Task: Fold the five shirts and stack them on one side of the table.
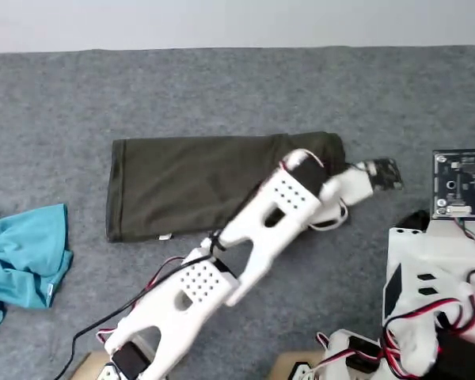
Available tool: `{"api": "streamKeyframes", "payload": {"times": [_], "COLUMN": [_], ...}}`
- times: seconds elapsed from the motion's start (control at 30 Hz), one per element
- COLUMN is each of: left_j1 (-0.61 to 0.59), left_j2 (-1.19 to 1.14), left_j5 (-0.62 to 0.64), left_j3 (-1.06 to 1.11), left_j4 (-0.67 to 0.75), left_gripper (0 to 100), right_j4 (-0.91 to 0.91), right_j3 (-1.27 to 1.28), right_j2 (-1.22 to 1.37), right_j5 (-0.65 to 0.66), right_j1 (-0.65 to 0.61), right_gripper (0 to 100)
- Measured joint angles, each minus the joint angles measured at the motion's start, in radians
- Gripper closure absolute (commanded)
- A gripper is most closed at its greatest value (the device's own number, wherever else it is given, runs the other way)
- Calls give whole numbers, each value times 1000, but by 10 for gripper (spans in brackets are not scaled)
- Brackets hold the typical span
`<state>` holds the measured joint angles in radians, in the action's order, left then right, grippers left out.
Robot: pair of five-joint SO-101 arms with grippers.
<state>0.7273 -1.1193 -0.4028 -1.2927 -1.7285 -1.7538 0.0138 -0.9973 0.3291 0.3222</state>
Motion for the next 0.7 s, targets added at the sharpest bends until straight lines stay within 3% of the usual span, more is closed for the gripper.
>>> {"api": "streamKeyframes", "payload": {"times": [0.4,0.7], "left_j1": [-66,-127], "left_j2": [0,0], "left_j5": [0,-52], "left_j3": [-44,-34], "left_j4": [2,80], "left_gripper": [934,930], "right_j4": [0,-2], "right_j3": [0,0], "right_j2": [0,0], "right_j5": [0,0], "right_j1": [0,0], "right_gripper": [983,984]}}
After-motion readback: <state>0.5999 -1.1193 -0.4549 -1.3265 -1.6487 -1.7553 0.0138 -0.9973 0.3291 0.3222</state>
